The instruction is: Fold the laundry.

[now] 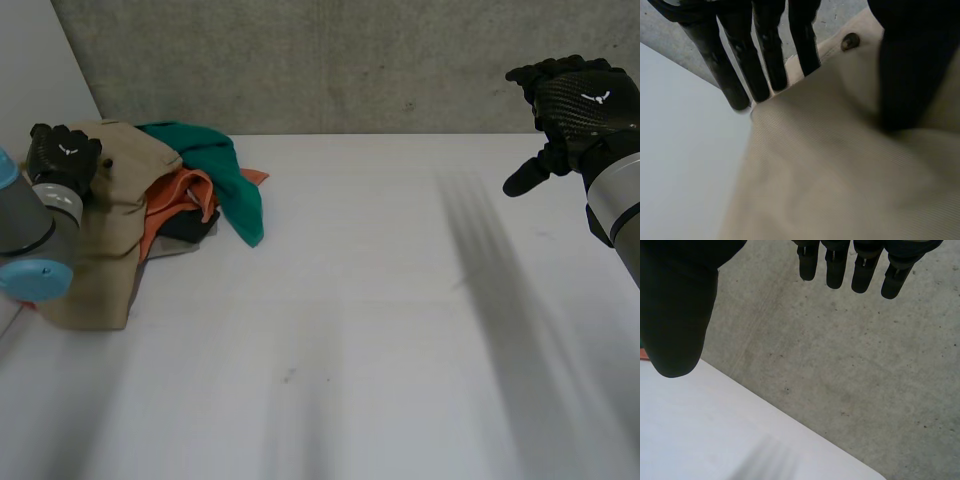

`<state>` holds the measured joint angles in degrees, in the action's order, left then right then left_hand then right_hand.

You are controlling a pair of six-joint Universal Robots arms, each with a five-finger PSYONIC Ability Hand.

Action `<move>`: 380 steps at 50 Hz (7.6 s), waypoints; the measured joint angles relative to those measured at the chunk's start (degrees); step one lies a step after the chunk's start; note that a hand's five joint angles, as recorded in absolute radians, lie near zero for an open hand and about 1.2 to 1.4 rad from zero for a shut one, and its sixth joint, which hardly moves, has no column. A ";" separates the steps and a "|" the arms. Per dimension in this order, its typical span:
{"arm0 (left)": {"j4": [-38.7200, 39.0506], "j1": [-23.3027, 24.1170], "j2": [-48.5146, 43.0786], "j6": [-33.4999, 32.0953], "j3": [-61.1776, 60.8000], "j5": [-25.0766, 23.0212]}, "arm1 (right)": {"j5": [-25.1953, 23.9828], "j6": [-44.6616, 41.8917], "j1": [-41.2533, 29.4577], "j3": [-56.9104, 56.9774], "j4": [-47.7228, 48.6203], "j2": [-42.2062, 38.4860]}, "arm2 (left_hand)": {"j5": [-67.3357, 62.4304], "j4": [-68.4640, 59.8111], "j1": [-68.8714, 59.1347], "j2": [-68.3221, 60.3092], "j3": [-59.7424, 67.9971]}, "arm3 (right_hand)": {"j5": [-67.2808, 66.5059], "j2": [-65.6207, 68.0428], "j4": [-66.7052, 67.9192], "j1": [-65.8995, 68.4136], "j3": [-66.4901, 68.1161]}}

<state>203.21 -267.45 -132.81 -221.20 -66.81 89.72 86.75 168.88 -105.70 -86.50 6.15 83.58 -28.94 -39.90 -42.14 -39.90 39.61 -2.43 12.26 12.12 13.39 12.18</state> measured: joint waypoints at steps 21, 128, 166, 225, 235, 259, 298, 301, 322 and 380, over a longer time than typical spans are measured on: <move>-1.21 12.78 24.40 33.17 -8.37 -10.14 | -0.13 -0.04 1.17 1.54 0.06 0.04 | -27.22 -28.69 -23.41 -28.63 28.73 | 0.00 0.00 0.00 0.00 0.00; -12.58 28.15 22.59 38.80 0.74 0.00 | -6.27 -17.64 -6.18 26.89 -13.16 -12.91 | -26.57 -28.73 -25.11 -28.72 28.75 | -54.63 54.58 56.06 49.81 55.18; -12.88 35.11 34.49 20.49 -36.57 -0.21 | -8.12 -18.57 -8.56 -2.76 -18.89 -14.26 | 10.24 11.28 12.66 11.42 -11.11 | -32.80 34.04 33.78 33.04 33.84; -7.77 14.34 39.18 10.71 -47.00 0.60 | -10.37 -22.53 -9.23 -22.40 5.48 -13.46 | 9.86 10.64 12.33 10.11 -9.53 | -30.60 31.40 31.17 29.87 31.05; -19.49 17.83 45.28 14.65 -49.49 -6.65 | -5.58 -24.71 -9.91 -18.84 7.43 -16.92 | 12.94 13.74 14.70 12.90 -12.51 | -53.46 53.73 55.99 49.66 54.41; -13.15 20.07 31.29 14.66 -52.37 -6.60 | 2.23 -19.12 -12.79 -10.64 6.62 -20.22 | -2.99 -2.23 -1.98 -2.19 2.38 | -54.21 53.73 56.32 50.20 54.71; -26.85 20.39 31.78 25.04 -7.33 -6.39 | 2.95 -28.50 -6.43 22.81 -25.26 -4.50 | -28.20 -28.71 -20.79 -28.62 28.73 | -54.21 53.73 56.65 50.20 54.72; -25.36 20.74 23.97 24.85 -2.58 -6.24 | 3.22 -28.32 -6.46 23.43 -21.54 -10.08 | -28.23 -28.72 -20.79 -28.64 28.76 | -54.21 53.73 56.65 50.20 54.72; 16.81 23.45 15.95 24.87 11.32 2.63 | 8.25 -28.18 -7.60 30.36 29.02 -19.46 | -28.55 -28.92 -20.79 -28.72 28.78 | -54.21 53.93 56.66 50.20 54.72; -43.40 35.06 36.65 5.54 -33.50 0.59 | 3.04 -46.77 -2.19 -10.96 -31.37 -5.78 | -29.23 -28.95 -20.79 -28.75 28.81 | -54.18 54.35 56.66 50.20 55.27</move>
<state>159.81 -232.39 -96.16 -215.65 -100.32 90.31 89.79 122.11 -107.89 -97.46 -25.22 77.81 -58.17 -68.85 -62.93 -68.65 68.42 -56.61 66.62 68.79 63.59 67.45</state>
